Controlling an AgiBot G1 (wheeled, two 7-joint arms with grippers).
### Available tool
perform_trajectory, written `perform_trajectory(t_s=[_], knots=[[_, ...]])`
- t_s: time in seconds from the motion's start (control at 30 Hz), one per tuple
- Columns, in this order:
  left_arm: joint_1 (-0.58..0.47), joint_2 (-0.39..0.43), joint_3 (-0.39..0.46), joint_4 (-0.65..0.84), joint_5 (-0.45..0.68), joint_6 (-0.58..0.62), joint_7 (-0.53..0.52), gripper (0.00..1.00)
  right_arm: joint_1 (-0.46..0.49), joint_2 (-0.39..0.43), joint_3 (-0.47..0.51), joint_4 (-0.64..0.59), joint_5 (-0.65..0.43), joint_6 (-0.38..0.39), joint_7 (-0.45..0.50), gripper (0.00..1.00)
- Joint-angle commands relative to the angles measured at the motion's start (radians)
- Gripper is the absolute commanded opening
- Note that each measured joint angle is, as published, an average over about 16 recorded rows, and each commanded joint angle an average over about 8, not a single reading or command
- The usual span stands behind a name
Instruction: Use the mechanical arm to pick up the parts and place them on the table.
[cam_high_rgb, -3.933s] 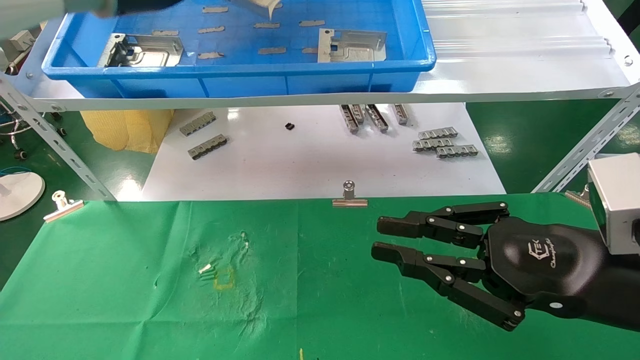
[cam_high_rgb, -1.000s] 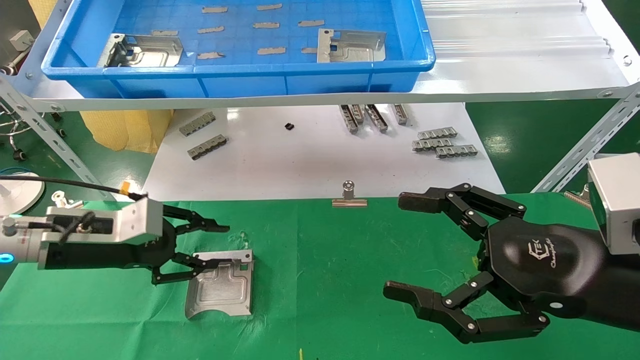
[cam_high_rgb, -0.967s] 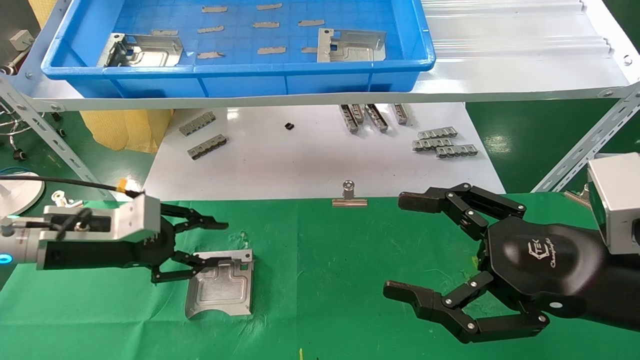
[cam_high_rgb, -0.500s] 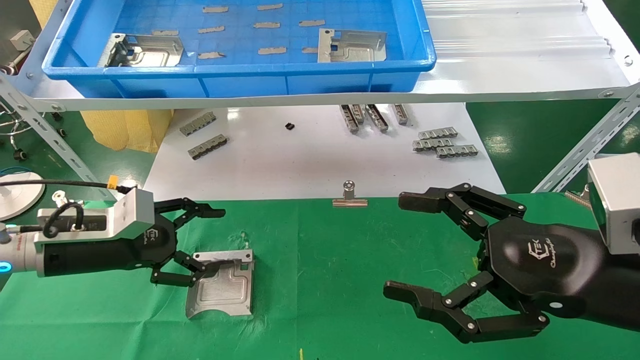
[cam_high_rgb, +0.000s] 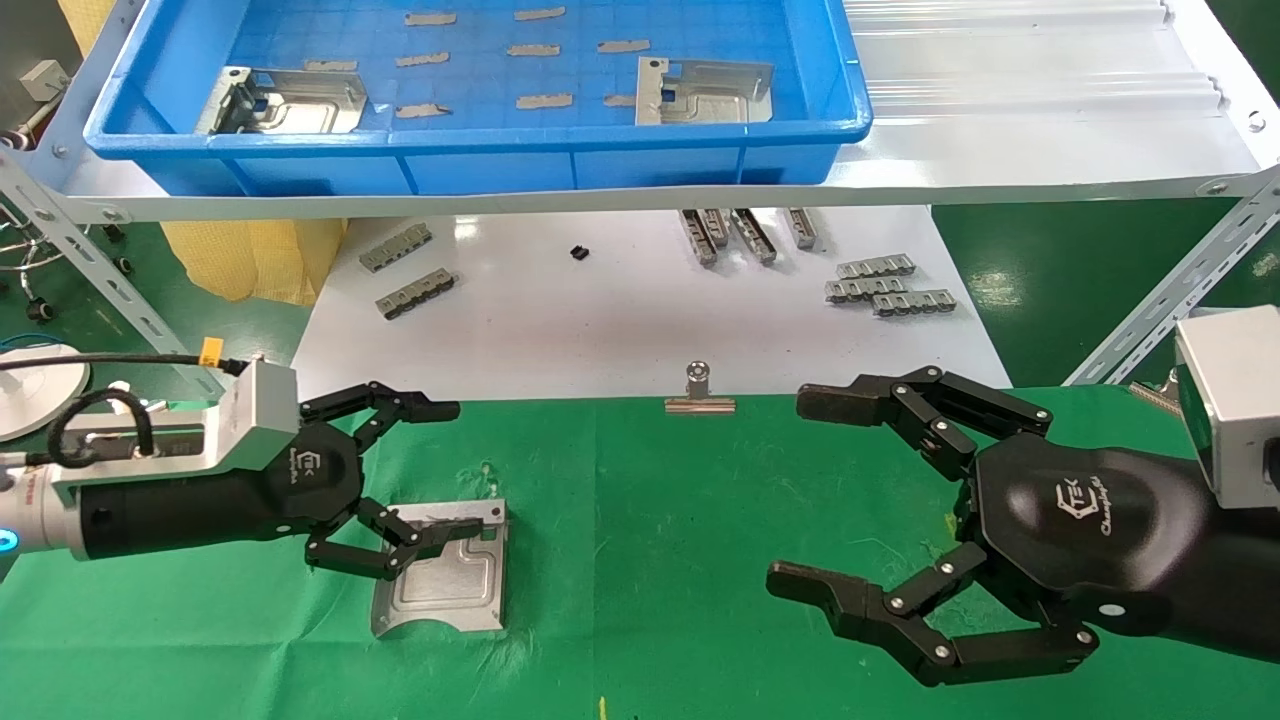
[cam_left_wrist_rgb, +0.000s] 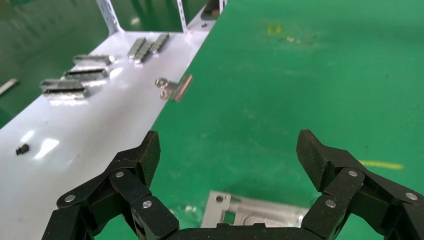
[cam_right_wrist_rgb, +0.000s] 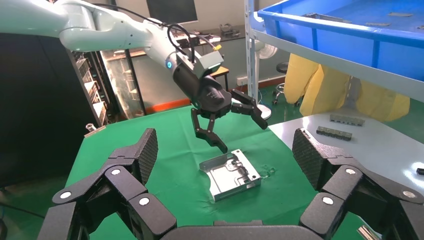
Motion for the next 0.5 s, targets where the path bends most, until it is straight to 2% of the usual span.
perform_trajectory(t_s=[0.03,0.5], knots=[[0.018,-0.011,-0.019,-0.039,-0.008,-0.004,-0.026,1.00,0.000,0.000,0.000,0.000,0.000,0.000,0.000,1.00],[0.149,-0.090,-0.155,-0.325,-0.066,-0.029,-0.212,1.00,0.000,0.000,0.000,0.000,0.000,0.000,0.000,1.00]])
